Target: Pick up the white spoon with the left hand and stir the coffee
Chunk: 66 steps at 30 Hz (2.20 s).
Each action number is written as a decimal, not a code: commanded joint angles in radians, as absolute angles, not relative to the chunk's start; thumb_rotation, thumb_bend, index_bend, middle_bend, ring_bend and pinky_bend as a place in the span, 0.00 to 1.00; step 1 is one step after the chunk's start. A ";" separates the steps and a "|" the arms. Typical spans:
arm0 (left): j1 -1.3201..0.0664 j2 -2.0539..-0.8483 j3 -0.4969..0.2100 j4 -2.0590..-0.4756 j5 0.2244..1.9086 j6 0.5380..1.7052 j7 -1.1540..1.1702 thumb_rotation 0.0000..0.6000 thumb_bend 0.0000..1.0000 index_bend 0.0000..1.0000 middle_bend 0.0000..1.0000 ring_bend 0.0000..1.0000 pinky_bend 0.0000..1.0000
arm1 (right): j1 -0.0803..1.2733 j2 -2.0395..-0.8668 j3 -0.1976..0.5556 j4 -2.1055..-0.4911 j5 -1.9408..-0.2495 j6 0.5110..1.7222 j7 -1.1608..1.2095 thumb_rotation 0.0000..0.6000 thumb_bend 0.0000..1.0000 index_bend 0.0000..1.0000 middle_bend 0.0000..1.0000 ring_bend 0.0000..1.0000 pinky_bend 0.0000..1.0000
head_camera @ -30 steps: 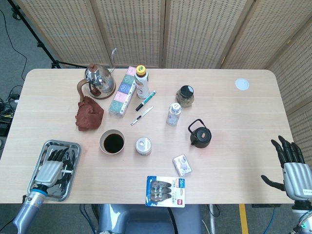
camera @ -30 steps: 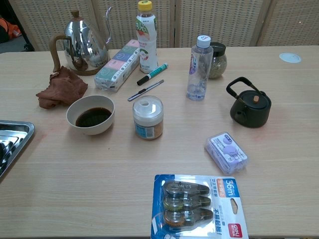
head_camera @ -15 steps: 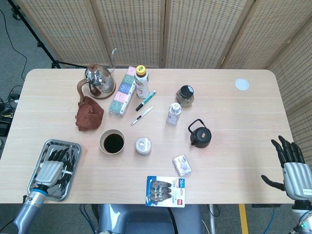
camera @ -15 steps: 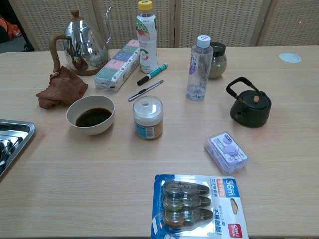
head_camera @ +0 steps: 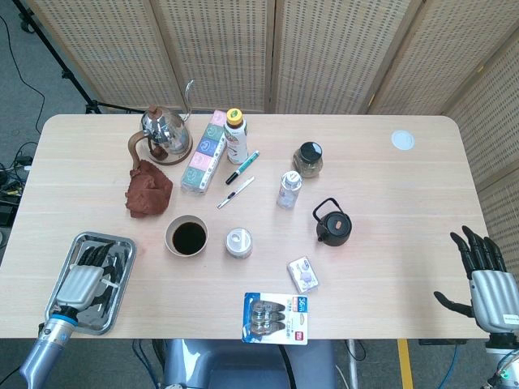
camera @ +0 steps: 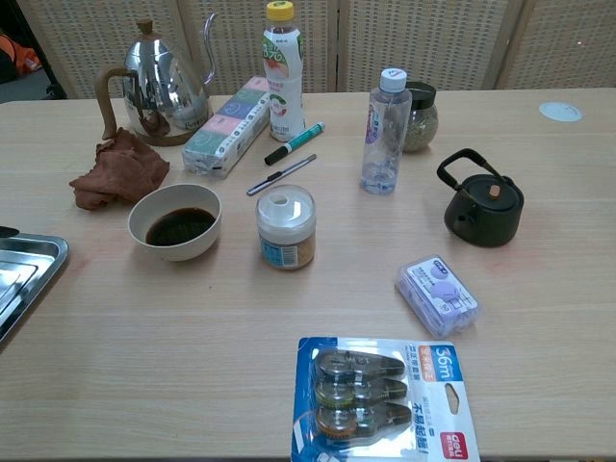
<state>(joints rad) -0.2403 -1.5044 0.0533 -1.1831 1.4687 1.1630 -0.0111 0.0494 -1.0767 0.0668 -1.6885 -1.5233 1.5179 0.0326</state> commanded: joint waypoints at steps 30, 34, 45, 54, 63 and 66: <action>-0.285 -1.478 0.019 -1.311 1.674 1.415 -0.746 1.00 0.41 0.61 0.00 0.00 0.00 | 0.058 -1.089 0.063 -1.681 -1.508 1.491 0.013 1.00 0.00 0.00 0.00 0.00 0.00; -0.336 -1.514 -0.014 -1.309 1.671 1.390 -0.829 1.00 0.41 0.61 0.00 0.00 0.00 | 0.061 -1.093 0.064 -1.677 -1.501 1.483 0.008 1.00 0.00 0.00 0.00 0.00 0.00; -0.468 -1.590 -0.098 -1.364 1.573 1.224 -0.896 1.00 0.41 0.62 0.00 0.00 0.00 | 0.069 -1.098 0.077 -1.666 -1.466 1.464 0.009 1.00 0.00 0.00 0.00 0.00 0.00; -0.503 -1.714 -0.173 -1.270 1.438 1.163 -0.950 1.00 0.43 0.63 0.00 0.00 0.00 | 0.075 -1.096 0.084 -1.659 -1.446 1.447 0.027 1.00 0.00 0.00 0.00 0.00 0.00; -0.546 -1.803 -0.202 -1.150 1.405 1.112 -0.992 1.00 0.43 0.63 0.00 0.00 0.00 | 0.080 -1.093 0.090 -1.652 -1.430 1.435 0.041 1.00 0.00 0.00 0.00 0.00 0.00; -0.554 -1.821 -0.204 -1.127 1.399 1.100 -0.997 1.00 0.44 0.63 0.00 0.00 0.00 | 0.082 -1.094 0.090 -1.650 -1.425 1.428 0.043 1.00 0.00 0.00 0.00 0.00 0.00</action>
<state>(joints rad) -0.5496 -1.8151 -0.2021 -1.1336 1.4028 1.1052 -0.9955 0.0814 -1.0935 0.0903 -1.6502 -1.4259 1.4291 0.0428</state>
